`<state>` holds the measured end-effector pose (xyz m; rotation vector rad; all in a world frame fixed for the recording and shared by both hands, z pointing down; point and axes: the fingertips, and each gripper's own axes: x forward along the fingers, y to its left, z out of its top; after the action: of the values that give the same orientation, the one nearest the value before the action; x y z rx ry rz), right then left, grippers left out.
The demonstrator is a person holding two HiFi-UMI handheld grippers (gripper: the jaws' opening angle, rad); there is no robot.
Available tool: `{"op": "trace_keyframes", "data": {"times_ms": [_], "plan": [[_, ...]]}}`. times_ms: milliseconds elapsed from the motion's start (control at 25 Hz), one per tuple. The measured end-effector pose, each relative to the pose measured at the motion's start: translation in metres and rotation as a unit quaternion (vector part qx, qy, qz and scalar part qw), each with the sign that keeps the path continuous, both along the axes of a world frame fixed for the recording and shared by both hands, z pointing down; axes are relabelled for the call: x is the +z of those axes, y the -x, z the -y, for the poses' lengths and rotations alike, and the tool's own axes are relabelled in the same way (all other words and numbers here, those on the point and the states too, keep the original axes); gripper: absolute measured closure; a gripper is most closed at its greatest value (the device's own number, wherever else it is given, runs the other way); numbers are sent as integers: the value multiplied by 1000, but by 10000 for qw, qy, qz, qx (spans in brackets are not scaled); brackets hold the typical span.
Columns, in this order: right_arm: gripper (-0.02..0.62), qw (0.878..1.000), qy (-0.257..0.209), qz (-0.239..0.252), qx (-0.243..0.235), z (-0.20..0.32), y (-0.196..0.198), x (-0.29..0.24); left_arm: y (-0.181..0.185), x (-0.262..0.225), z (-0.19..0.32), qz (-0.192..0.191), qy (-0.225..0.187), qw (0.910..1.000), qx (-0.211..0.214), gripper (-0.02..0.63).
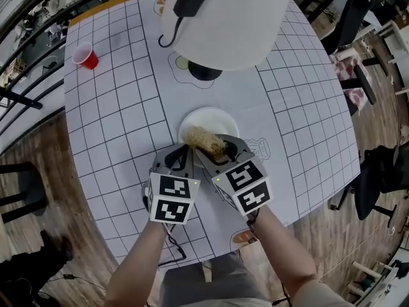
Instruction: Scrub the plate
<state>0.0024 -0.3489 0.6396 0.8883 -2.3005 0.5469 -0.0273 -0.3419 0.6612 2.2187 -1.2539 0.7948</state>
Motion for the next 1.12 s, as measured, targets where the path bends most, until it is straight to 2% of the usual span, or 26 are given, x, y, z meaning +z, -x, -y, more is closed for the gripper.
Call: {"op": "trace_keyframes", "data": {"times_ms": [160, 400, 480, 600, 680, 760, 880, 960, 1120], "plan": [[423, 9995, -131, -302, -38, 5, -19, 6, 1, -3, 2, -106, -60, 9999, -80, 591], [423, 9963, -262, -557, 604, 28, -79, 2, 3, -5, 3, -98, -156, 9997, -164, 591], [423, 9941, -509, -614, 735, 32, -87, -9, 3, -6, 3, -108, -207, 9995, -218, 591], [423, 9917, -1043, -242, 706, 26, -73, -41, 4, -6, 4, -151, -196, 9994, -241, 591], [423, 9919, -1138, 111, 550, 11, -52, -58, 5, -6, 4, -149, -203, 9994, -228, 591], [425, 9940, -1045, 173, 266, -9, -31, -59, 4, -6, 3, -145, -208, 9994, -220, 591], [423, 9964, -850, 9, -53, -32, -8, -42, 4, -6, 3, -161, -179, 9995, -202, 591], [423, 9978, -666, -40, -34, -40, -2, -28, 4, -5, 2, -144, -170, 9996, -176, 591], [423, 9989, -298, 223, 279, -41, -9, -12, 1, -5, 2, -51, -248, 9996, -134, 591]]}}
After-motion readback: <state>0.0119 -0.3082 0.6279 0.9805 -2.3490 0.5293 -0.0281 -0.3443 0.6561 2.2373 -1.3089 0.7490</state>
